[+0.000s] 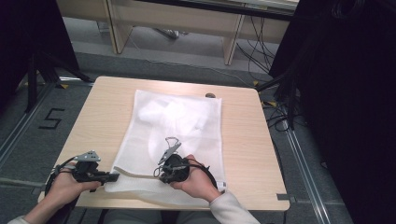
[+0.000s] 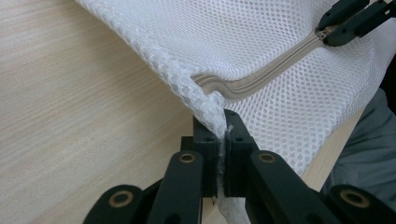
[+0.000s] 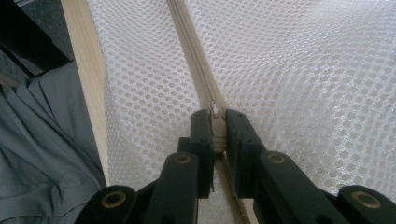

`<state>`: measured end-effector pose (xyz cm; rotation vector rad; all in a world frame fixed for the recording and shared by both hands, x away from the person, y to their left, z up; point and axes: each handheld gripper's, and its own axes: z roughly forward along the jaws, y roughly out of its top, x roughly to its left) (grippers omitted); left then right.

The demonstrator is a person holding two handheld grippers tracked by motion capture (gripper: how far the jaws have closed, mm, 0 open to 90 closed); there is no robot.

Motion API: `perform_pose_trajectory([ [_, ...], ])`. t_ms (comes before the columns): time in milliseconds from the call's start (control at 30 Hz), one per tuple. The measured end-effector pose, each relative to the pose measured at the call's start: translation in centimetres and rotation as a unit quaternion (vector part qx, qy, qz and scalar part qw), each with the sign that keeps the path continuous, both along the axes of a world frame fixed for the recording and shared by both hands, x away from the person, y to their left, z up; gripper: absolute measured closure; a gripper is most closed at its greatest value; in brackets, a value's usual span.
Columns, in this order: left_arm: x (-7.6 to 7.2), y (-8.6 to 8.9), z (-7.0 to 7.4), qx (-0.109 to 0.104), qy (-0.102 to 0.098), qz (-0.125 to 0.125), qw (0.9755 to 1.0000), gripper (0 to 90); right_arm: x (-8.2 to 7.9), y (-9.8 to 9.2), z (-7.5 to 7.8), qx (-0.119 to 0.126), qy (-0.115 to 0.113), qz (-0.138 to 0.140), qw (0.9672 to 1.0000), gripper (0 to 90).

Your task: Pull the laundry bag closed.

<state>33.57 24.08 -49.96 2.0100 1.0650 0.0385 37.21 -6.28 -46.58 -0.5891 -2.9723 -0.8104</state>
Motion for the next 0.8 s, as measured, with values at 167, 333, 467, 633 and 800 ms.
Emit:
perform_pose_trajectory([
  [167,0.0,0.0,0.0,0.0,0.001,0.003,1.0,85.4,0.0,-0.2,0.0,-0.003,-0.002,-0.003,1.0,82.4],
  [333,0.0,0.0,0.0,-0.001,0.0,0.001,1.0,85.5,-0.1,-0.5,0.1,-0.003,0.004,-0.004,1.0,82.3],
  [467,0.0,0.0,0.0,0.0,0.0,0.0,1.0,85.5,-0.1,-0.6,0.1,-0.005,0.0,-0.003,1.0,82.3],
  [633,0.0,0.0,0.0,0.001,-0.001,0.001,1.0,85.5,-0.1,-0.9,0.1,-0.004,0.0,-0.009,1.0,82.3],
  [800,0.0,0.0,0.0,0.0,-0.001,0.001,1.0,85.5,-0.1,-1.2,0.1,-0.006,0.001,-0.012,0.9999,82.3],
])
